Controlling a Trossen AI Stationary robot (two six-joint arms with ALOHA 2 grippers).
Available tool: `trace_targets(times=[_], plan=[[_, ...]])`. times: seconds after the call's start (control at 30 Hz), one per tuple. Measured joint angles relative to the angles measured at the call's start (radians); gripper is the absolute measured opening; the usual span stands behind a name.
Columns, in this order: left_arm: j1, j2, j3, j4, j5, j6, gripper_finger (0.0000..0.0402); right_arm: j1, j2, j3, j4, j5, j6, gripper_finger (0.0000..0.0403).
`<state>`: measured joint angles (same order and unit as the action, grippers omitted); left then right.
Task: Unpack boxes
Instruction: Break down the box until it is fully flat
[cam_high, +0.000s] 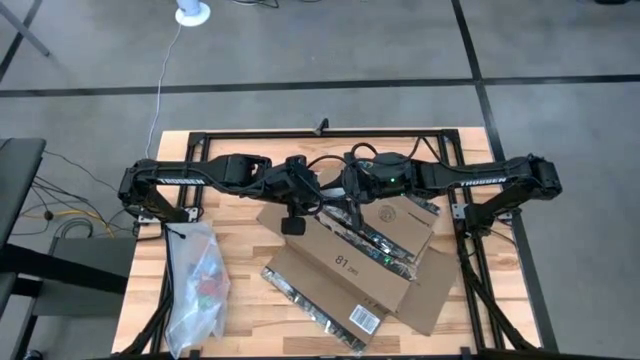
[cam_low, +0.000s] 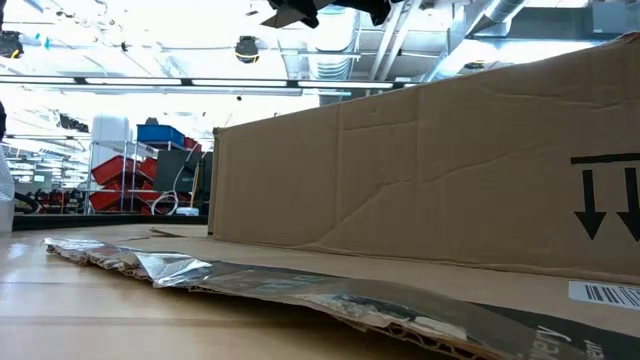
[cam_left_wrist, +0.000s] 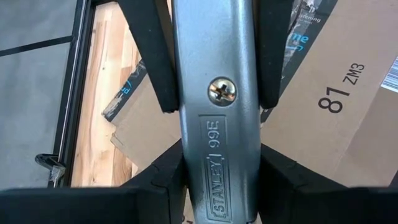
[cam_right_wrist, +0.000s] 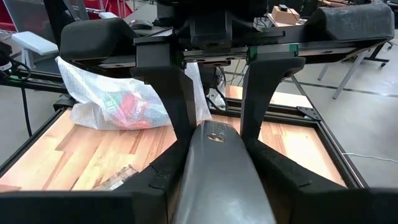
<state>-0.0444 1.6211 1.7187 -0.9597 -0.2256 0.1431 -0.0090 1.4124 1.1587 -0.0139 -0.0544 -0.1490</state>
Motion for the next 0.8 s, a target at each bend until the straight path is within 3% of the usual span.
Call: trace_targets(times=[0.2,0.37,0.47,0.63,0.8], plan=[[0.001,0.0,0.0,0.01,-0.003,-0.002,0.0123,-0.01,-0.001,0.0,0.0,-0.006,0.017,0.0117],[0.0,0.0,0.001,0.024,-0.006,0.005,0.0212,-0.019,-0.001,0.0,0.001,-0.032,0.02,0.0116],[0.001,0.0,0.001,0.021,-0.007,0.007,0.0245,-0.034,-0.011,0.0,-0.013,-0.039,0.001,0.0116],[0.001,-0.005,0.002,0.005,-0.027,-0.013,0.0253,-0.094,-0.091,-0.001,-0.103,-0.032,-0.04,0.0116],[0.001,-0.002,0.001,-0.053,-0.015,-0.037,0.0254,-0.163,-0.241,-0.001,-0.333,0.001,-0.039,0.0116]])
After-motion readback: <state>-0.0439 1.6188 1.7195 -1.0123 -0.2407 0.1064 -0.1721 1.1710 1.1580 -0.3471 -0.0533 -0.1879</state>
